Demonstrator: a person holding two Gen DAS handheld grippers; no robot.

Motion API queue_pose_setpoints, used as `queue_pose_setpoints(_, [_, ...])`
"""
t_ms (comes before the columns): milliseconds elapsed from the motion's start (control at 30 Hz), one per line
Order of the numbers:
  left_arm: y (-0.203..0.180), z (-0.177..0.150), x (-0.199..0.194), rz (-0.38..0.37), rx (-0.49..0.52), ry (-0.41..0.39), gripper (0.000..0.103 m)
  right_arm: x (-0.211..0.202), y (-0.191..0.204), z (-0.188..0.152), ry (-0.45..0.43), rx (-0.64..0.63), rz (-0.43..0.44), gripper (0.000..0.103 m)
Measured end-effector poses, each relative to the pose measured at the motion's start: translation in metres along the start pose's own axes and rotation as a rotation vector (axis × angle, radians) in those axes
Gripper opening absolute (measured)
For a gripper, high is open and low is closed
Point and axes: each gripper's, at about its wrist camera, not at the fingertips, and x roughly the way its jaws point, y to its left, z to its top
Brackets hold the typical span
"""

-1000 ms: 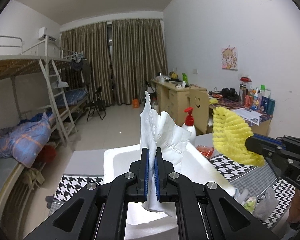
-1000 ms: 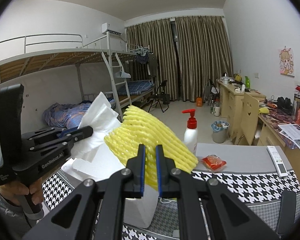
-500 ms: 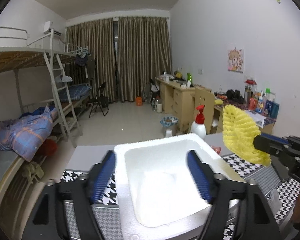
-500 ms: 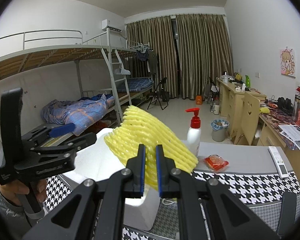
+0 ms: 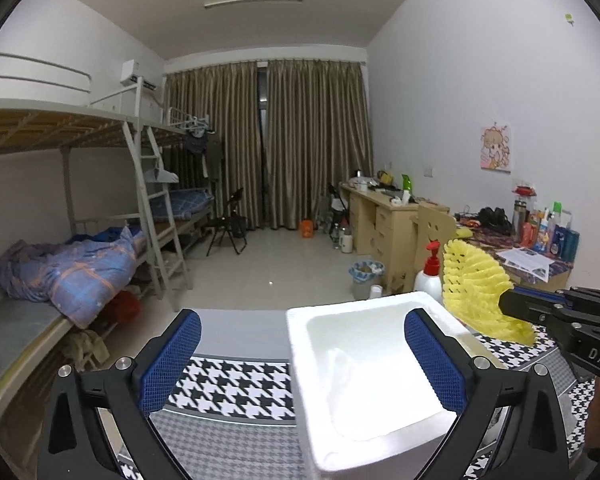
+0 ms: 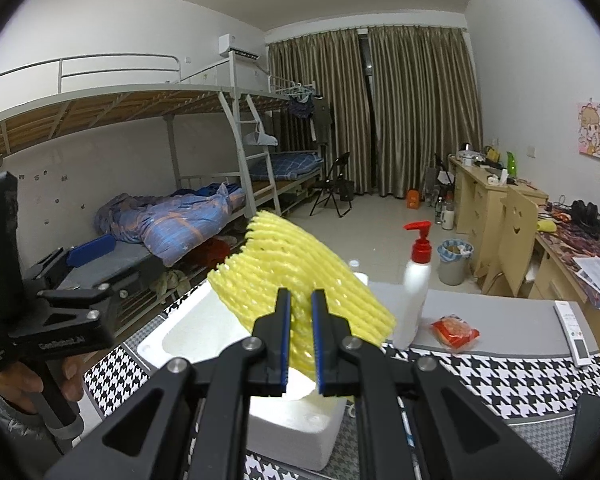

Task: Organize soft objects
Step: 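Lower the yellow mesh into the foam box and open the right gripper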

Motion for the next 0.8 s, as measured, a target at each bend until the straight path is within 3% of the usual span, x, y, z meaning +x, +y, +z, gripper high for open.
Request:
queue_pose_setpoints(333, [0.019,-0.005,-0.009,0.059,-0.026,-0.014,0.102,0.016,0.011,0.005,0.024,-0.019,0.028,0.013])
queue_pose_setpoints(800, [0.029,-0.016,-0.018,0.071,-0.02,-0.018,0.102,0.036,0.023,0.002,0.079,-0.033,0.048,0.013])
